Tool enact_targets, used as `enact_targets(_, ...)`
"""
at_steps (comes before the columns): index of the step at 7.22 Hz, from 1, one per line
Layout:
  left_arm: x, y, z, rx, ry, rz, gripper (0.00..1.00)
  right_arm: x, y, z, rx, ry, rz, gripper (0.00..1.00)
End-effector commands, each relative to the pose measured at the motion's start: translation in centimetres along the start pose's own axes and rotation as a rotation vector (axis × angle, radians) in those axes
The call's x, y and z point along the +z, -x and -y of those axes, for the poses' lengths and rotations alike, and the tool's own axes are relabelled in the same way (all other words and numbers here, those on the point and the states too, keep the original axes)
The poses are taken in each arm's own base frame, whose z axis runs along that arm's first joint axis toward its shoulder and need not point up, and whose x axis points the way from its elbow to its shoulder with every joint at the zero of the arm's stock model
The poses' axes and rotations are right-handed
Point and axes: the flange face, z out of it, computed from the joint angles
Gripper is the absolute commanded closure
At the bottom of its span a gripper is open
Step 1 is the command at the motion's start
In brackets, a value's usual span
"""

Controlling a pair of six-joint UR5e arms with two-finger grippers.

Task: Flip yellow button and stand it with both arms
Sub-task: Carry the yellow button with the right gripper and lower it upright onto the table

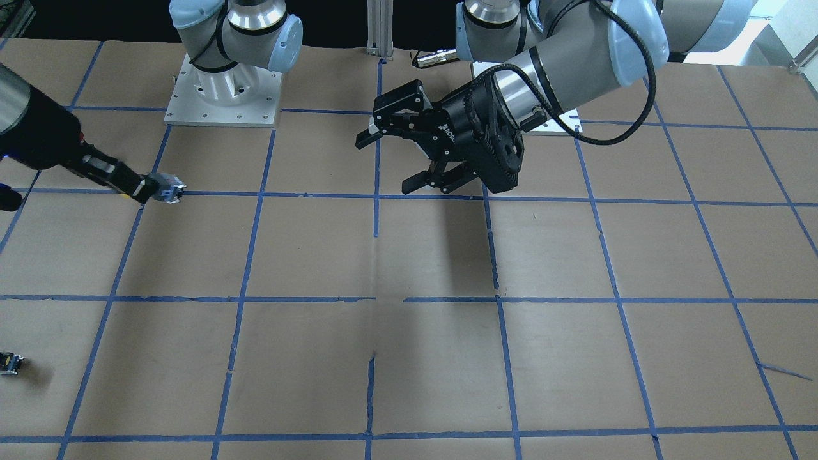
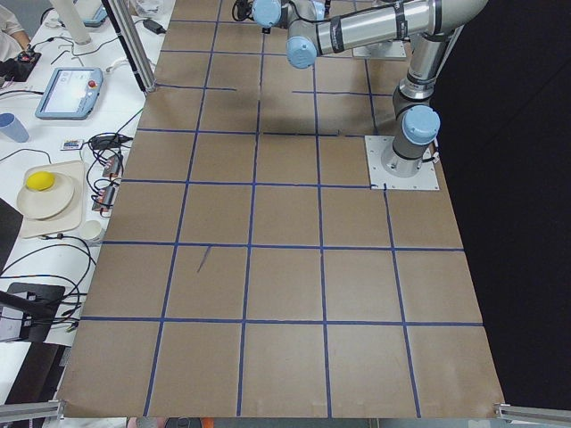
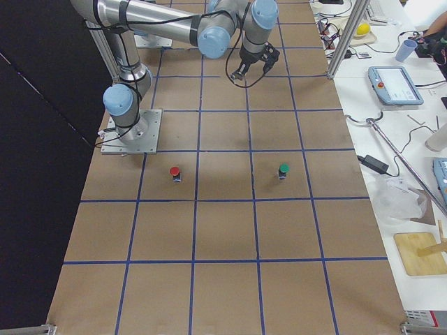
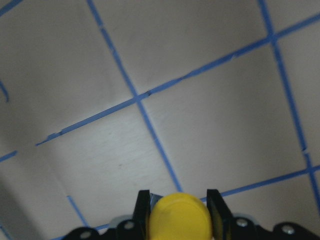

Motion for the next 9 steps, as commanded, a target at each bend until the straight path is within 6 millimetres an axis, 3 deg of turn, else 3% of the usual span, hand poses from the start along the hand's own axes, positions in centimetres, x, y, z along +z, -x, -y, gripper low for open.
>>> enact_targets(1, -4.5, -1.1, 0.4, -0.074, 0.094, 0.282, 0.01, 2.1, -7.0, 2.6, -0.217, -0.153, -0.113, 0.91)
enact_targets(3, -7.7, -1.1, 0.4, -0.077, 0.13, 0.524, 0.0, 4.3, -11.2, 3.3, -0.372, -0.218, -0.19, 0.91)
enact_targets(5, -7.6, 0.8, 0.1, -0.085, 0.157, 0.637, 0.0, 6.8, -15.8, 3.6, -0.471, -0.313, -0.253, 0.91)
enact_targets(9, -8.6, 0.7, -0.5, -0.066, 0.146, 0.687, 0.0, 11.6, -21.1, 3.1, -0.543, -0.328, -0.289, 0.91)
